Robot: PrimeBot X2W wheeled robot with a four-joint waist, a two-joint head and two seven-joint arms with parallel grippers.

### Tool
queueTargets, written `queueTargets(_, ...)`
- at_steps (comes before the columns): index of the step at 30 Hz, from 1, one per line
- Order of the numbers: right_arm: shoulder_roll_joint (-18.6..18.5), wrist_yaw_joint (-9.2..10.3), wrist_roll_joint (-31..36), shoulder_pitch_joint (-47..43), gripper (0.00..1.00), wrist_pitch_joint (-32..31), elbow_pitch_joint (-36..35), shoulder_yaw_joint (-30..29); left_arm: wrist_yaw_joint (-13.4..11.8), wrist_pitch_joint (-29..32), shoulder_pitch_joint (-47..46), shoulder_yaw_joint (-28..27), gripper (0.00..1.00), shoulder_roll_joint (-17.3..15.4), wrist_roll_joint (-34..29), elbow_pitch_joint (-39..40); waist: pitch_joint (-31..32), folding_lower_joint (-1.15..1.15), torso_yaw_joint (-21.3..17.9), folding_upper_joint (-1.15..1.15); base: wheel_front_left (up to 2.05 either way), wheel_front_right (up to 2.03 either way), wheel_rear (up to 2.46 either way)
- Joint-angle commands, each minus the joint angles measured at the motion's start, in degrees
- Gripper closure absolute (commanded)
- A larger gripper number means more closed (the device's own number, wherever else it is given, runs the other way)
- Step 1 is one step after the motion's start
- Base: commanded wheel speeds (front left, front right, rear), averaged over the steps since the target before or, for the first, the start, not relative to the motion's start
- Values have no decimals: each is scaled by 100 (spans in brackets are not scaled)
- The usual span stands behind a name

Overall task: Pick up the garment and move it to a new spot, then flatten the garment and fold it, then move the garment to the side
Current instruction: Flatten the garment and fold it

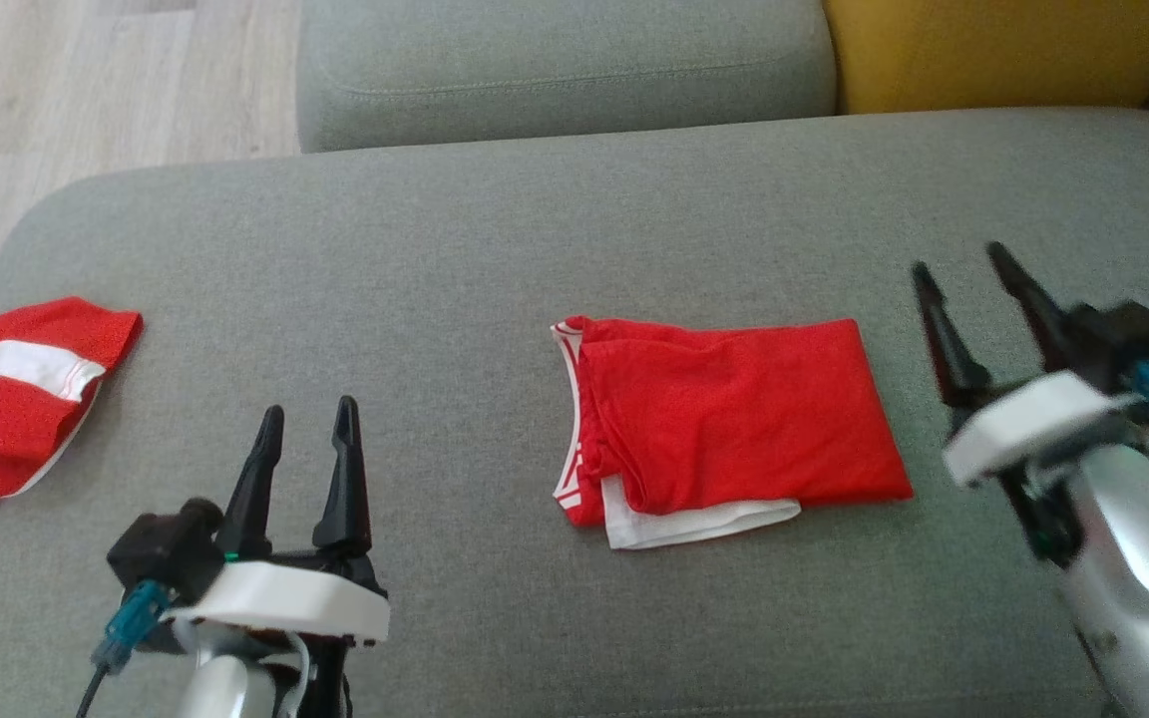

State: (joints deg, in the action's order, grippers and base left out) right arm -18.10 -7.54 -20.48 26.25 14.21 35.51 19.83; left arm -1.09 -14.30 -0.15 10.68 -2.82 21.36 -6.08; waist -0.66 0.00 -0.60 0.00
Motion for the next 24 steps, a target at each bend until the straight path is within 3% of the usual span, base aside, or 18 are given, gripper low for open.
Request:
queueTargets(1,-63,5,179,-160,0,68,-348,-86,-36,-70,-246,-134,0,-6,0,225,-29,0,-23,0,0,0,0)
queueTargets(6,24,5,766,-1192,0,76,-1573,-1204,-33,-70,-222,-59,0,-6,-138,262,-122,0,-37,0,0,0,0)
queueTargets(10,231,5,1086,-1892,0,77,-2257,-1737,-63,-70,-180,-74,0,-6,-293,312,-177,0,-25,0,0,0,0)
queueTargets(16,577,5,1319,-2287,0,78,-2708,-1929,-200,-70,-15,-126,0,-6,-564,484,-227,0,-42,0,0,0,0)
queueTargets(24,679,5,1470,-2386,0,70,-2753,-1876,-168,-70,-27,-93,0,-6,-701,486,-243,0,26,0,0,0,0)
